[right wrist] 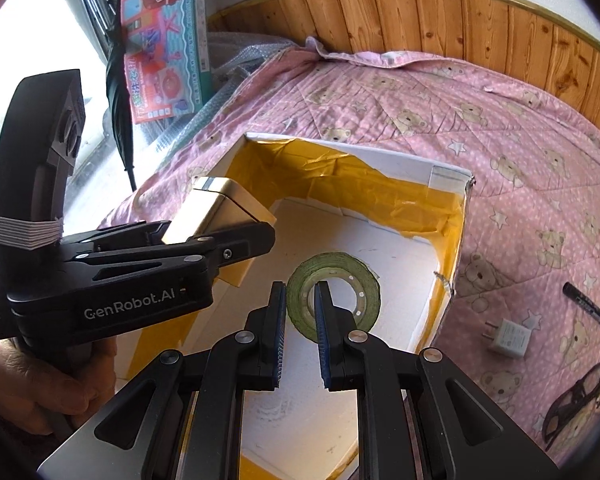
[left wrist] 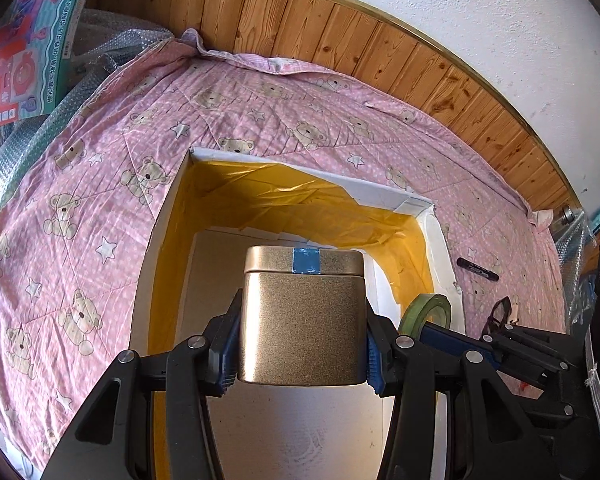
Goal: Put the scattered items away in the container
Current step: 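Open both tools, dropping the gold tin and tape roll into the box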
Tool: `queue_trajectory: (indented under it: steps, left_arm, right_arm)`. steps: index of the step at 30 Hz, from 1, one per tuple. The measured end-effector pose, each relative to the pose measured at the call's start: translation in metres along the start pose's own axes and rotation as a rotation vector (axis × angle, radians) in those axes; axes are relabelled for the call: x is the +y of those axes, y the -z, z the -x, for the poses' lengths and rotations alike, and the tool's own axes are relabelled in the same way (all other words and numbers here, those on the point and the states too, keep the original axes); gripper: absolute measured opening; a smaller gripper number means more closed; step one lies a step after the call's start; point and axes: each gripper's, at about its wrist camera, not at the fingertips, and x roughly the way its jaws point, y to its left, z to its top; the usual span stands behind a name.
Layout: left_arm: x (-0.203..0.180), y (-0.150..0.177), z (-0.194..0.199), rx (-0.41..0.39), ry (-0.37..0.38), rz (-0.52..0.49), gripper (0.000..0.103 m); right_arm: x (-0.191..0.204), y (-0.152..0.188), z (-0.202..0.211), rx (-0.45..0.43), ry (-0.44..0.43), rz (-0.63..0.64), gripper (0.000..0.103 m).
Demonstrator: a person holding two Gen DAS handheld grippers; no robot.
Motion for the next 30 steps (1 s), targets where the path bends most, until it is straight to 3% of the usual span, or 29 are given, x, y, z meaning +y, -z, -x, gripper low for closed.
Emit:
queue_trajectory:
  steps: [18,22,24,30]
  left_arm:
    - [0.006,-0.027,-0.069,0.131,-0.061,-0.009,0.051]
    - [0.007,-0.035,-0.079,0.136,-0.100,-0.009,0.051]
    - [0.008,-0.037,-0.077,0.121,-0.106,-0.006,0.056]
    - [0.009,-0.035,-0.063,0.093,-0.085,0.009,0.057]
  right_arm:
    - [-0.029,-0.037,-0.064,0.146,0.055,0.063,0.016]
    - [-0.030,-0.040,-0.070,0.152,0.056,0.063,0.017]
    - [-0.029,-0.040,-0.068,0.138,0.047,0.052,0.023]
    - [-0.029,-0.038,-0.052,0.082,0.012,0.015,0.026]
